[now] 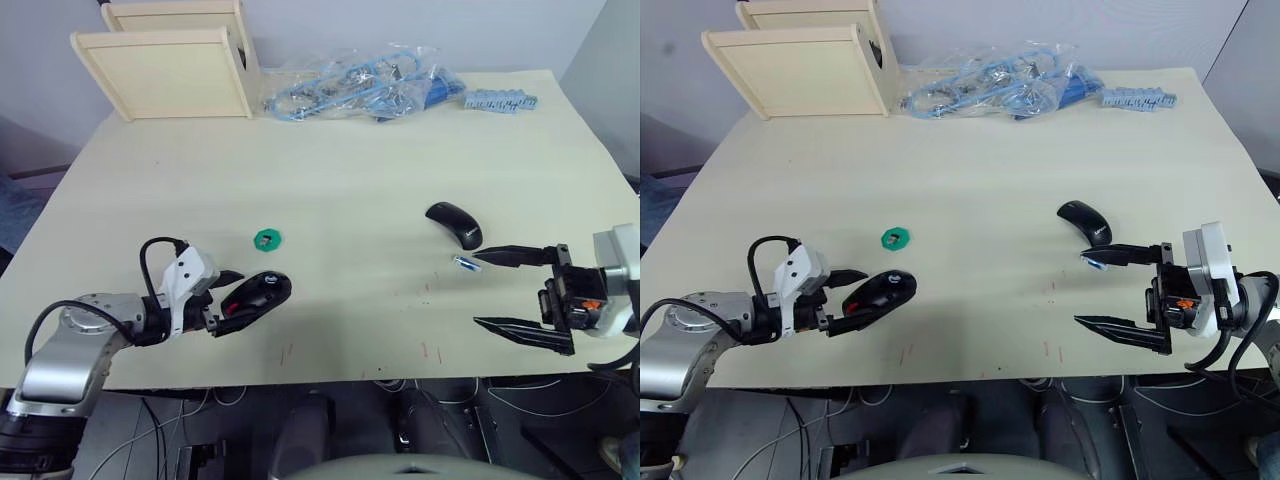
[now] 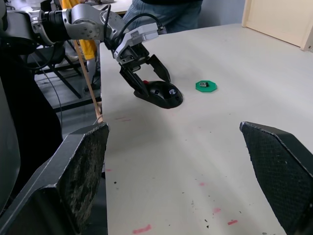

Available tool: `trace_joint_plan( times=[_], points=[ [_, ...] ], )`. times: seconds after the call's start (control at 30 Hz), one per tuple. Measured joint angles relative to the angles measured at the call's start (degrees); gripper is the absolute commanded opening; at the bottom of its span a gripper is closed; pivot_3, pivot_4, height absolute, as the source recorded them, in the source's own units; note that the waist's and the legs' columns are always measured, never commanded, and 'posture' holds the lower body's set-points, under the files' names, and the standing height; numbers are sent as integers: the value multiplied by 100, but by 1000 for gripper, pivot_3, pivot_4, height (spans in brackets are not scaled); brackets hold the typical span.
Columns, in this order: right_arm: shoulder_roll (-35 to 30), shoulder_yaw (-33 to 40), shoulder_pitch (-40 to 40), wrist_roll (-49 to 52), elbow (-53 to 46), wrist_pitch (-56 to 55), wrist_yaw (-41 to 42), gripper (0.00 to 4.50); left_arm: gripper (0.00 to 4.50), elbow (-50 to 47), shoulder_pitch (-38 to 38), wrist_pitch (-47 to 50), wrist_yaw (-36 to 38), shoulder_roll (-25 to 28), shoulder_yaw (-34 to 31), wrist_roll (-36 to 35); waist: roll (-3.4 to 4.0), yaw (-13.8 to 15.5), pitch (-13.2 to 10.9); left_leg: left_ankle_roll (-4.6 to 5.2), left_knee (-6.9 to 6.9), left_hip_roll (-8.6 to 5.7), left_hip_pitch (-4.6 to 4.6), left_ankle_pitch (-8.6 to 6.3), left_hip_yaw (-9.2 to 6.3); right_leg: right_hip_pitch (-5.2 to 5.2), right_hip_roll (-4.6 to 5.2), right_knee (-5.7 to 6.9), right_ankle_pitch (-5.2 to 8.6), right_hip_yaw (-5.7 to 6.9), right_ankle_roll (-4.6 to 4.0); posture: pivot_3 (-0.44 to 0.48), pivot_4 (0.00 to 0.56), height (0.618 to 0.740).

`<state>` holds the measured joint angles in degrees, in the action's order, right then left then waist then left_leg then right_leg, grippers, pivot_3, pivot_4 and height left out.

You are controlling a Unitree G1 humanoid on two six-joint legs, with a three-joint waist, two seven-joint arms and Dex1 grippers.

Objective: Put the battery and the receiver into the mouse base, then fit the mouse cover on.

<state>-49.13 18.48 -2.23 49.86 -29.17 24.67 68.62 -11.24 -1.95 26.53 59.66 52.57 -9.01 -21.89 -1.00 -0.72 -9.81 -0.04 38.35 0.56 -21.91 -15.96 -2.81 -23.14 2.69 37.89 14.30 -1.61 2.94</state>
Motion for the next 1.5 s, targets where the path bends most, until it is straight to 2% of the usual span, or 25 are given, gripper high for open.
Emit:
trace_joint_plan(
  times=[0.47, 0.5, 0.57, 0.63, 0.93, 1.13, 1.23, 1.33, 1.5],
  points=[
    [-1, 3, -16, 3, -122, 12, -141, 4500, 4445, 121, 147, -204, 25, -176, 252, 140, 0, 1, 0, 0, 0, 0, 0, 0, -1, 0, 0, 1, 0, 0, 0, 0, 150, 740],
    [-2, 3, -16, 3, -128, 12, -151, 4500, 4068, 121, 144, -227, 33, -176, 253, 154, 0, 0, 0, 0, 0, 0, 0, 0, -1, 0, 0, 1, 0, 0, 0, 0, 150, 740],
    [-2, 3, -16, 3, -129, 12, -156, 4500, 3671, 126, 144, -254, 47, -176, 256, 161, 0, 0, 0, 0, 0, 0, 0, 0, -1, 0, 0, 1, 0, 0, 0, 0, 150, 740],
    [-2, 3, -15, 3, -130, 14, -164, 4500, 2932, 141, 146, -298, 92, -172, 255, 160, 1, 2, 0, 0, 0, 0, 1, 0, 0, 0, 0, 1, 0, 0, 0, 0, 150, 740],
    [-3, 67, -149, -8, -137, 16, -193, 4500, 2933, 174, 226, -437, 349, -172, 297, 136, 0, 12, 0, 0, 1, -1, -3, 0, -2, 0, 0, 0, 0, 3, 1, 0, 150, 740],
    [-51, 302, -318, -14, -147, 18, -190, 4500, 2933, -470, 505, -315, 521, -95, 606, 134, -1, 8, 0, 0, 2, -1, -2, 0, -3, 0, 0, 1, -1, 2, 1, 0, 150, 740],
    [-74, 406, -434, -9, -176, 53, -196, 4500, 2933, -667, 925, 56, 493, -105, 902, 127, -1, 17, -1, 0, 4, -4, -5, 0, -7, 1, -1, 5, -1, 5, 1, 0, 150, 740],
    [-172, 645, -526, 22, -264, 128, -220, 4500, 2933, -984, 1670, 504, 442, -121, 1342, 160, -4, 21, -2, 0, 6, -5, -6, 0, -5, 2, -1, 1, -1, 3, 3, 0, 150, 740],
    [-196, 996, -766, 145, -384, 224, -263, 4500, 2933, -1388, 2832, 1737, 191, -339, 2359, 294, -13, 7, -8, 1, 7, -8, -6, 1, -7, 2, -1, 4, -1, 3, 4, 0, 150, 740]
  ],
)
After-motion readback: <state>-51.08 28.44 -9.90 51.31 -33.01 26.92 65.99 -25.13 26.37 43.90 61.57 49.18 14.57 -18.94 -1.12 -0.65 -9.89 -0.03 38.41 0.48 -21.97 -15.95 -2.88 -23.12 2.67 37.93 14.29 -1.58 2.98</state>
